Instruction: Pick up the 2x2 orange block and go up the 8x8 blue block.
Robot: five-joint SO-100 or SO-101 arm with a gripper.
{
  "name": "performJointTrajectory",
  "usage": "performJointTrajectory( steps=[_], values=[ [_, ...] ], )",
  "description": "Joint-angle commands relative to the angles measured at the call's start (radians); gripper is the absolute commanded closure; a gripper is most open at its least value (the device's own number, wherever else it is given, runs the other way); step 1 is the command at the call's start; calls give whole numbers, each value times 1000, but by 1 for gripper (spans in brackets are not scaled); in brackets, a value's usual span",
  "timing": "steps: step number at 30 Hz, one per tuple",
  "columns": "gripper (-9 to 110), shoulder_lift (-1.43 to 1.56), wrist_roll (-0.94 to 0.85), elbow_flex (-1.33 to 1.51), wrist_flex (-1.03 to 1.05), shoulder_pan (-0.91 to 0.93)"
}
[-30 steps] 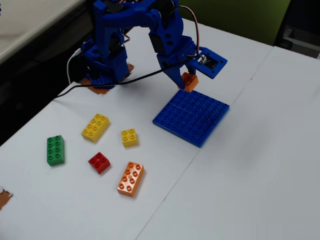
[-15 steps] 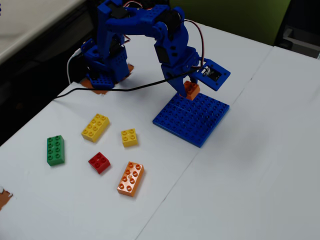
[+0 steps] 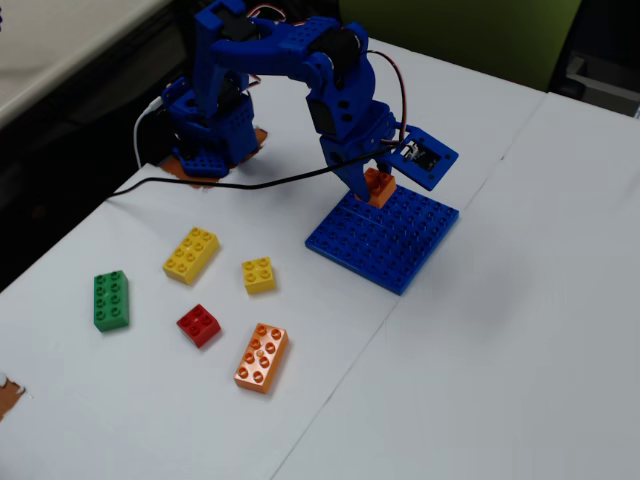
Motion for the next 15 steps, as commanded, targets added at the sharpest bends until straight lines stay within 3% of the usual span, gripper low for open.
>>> performJointTrajectory(
  steps=[1,15],
  values=[
    [101,3,-8,-55,-14,6],
    [101,-17,-18,-94,11,12]
  ],
)
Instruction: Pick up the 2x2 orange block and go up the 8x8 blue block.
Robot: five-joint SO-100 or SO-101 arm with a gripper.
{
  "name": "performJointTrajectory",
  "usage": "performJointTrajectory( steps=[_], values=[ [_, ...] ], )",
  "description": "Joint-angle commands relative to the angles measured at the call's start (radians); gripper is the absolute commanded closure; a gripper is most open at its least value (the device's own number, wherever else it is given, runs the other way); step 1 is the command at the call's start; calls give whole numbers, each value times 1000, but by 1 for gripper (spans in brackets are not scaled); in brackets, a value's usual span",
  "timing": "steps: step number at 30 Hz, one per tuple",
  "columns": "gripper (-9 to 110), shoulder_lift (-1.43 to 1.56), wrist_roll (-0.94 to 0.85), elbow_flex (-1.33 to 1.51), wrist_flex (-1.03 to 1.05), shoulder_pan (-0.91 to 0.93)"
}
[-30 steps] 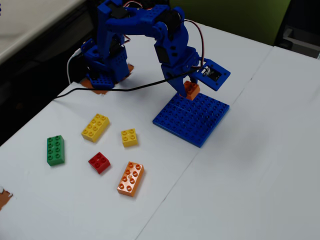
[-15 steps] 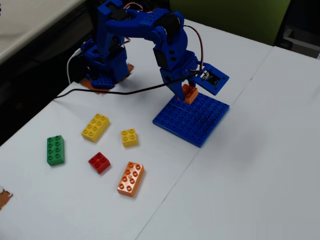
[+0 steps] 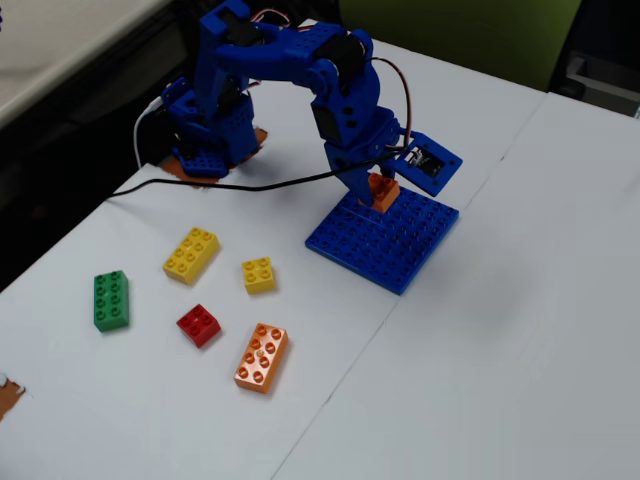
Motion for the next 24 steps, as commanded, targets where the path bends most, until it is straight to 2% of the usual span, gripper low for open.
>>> performJointTrajectory(
  steps=[1,24],
  values=[
    [101,35,-17,-49,23,11],
    [101,44,-18,-49,21,17]
  ],
)
